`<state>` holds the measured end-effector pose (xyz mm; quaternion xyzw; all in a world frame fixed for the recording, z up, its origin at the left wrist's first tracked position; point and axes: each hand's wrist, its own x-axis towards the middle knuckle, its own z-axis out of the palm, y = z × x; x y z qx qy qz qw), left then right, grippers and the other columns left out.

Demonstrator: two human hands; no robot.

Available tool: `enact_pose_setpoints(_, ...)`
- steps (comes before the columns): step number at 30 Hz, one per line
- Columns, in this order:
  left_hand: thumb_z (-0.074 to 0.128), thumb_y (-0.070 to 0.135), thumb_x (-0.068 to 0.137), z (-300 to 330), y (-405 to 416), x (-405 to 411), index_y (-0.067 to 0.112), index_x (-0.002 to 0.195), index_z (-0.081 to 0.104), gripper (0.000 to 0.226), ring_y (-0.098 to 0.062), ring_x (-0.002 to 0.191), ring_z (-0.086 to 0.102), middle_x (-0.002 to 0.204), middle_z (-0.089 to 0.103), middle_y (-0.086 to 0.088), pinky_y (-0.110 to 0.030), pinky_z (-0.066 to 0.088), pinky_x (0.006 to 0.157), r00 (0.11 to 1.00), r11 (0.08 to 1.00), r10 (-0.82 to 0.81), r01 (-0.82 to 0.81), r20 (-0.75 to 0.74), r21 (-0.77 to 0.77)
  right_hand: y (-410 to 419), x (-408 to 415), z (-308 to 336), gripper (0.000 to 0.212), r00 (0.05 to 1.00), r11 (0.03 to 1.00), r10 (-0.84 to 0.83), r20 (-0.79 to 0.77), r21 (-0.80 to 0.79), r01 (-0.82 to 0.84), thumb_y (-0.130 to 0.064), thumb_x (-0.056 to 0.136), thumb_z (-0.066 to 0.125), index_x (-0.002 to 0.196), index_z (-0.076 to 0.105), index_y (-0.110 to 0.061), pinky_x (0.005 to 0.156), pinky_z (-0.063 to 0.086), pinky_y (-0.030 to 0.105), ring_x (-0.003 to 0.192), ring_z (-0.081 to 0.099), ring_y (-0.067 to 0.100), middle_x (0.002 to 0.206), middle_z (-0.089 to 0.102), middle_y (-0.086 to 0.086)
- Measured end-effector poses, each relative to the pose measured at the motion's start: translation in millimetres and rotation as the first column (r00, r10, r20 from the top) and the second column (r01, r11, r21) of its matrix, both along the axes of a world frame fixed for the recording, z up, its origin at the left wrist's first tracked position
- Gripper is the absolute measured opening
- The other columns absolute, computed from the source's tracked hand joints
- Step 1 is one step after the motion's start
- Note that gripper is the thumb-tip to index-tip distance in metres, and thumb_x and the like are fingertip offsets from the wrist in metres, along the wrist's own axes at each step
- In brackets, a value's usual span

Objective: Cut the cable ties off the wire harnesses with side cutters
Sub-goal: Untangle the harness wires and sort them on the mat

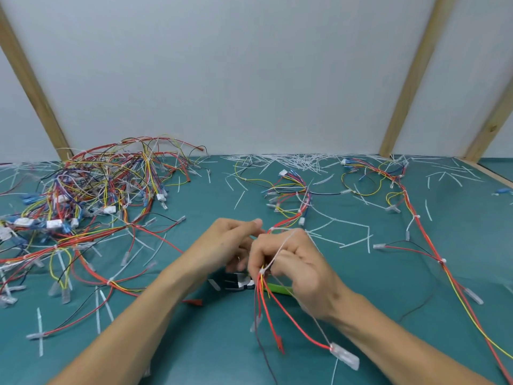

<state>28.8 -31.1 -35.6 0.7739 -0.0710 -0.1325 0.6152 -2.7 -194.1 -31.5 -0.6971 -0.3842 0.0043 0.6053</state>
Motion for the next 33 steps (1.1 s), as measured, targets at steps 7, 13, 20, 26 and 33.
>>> enact_pose_setpoints(7,0.054,0.042,0.099,4,-4,-6,0.025,0.059,0.072,0.047,-0.010,0.044,0.027,0.056,0.032,-0.002,-0.018,0.021,0.040,0.989,0.991,-0.128,0.124,-0.079,-0.051,1,-4,2,0.030,0.995,0.997,0.072,-0.065,-0.008,-0.072,-0.002,0.072,0.039,0.066,0.068,0.004,0.069,0.049,0.053,0.071,0.060,0.041,0.069,0.066,0.024)
enact_pose_setpoints(13,0.051,0.029,0.098,4,1,11,0.023,0.072,0.076,0.037,-0.010,0.047,0.030,0.052,0.041,0.006,-0.022,0.020,0.046,0.994,0.959,0.107,-0.108,-0.018,-0.263,-9,4,10,0.036,0.949,0.912,-0.313,-0.029,0.270,0.309,-0.003,0.081,0.039,0.078,0.075,0.001,0.055,0.048,0.030,0.073,0.071,0.028,0.079,0.076,0.009)
enact_pose_setpoints(20,0.059,0.034,0.094,5,12,8,0.016,0.115,0.075,0.031,-0.015,0.054,0.046,0.060,0.032,0.004,-0.029,0.051,0.068,0.967,0.894,-0.014,0.127,0.254,-0.431,-52,54,11,0.057,0.504,0.721,-0.420,-0.754,0.059,0.690,-0.055,0.103,0.041,0.089,0.071,-0.008,0.039,0.045,0.024,0.054,0.065,0.015,0.078,0.076,0.007)
enact_pose_setpoints(26,0.063,0.037,0.093,13,6,-10,0.022,0.120,0.074,0.033,-0.011,0.046,0.022,0.055,0.025,0.009,-0.016,0.026,0.043,0.887,0.889,-0.406,0.439,0.219,-0.131,-59,61,7,0.082,0.389,0.890,-0.101,-0.916,0.091,0.446,-0.070,0.093,0.051,0.116,0.065,0.008,0.073,0.065,0.037,0.095,0.073,0.031,0.112,0.075,0.021)
enact_pose_setpoints(33,0.068,0.040,0.090,18,-1,-19,0.013,0.105,0.079,0.033,-0.010,0.045,0.037,0.051,0.044,0.007,-0.021,0.028,0.045,0.825,0.831,-0.551,0.556,0.124,-0.010,-52,57,5,0.021,0.443,0.836,-0.257,-0.859,0.033,0.548,-0.020,0.105,0.057,0.095,0.067,-0.005,0.052,0.059,0.029,0.045,0.066,0.014,0.062,0.068,0.003)
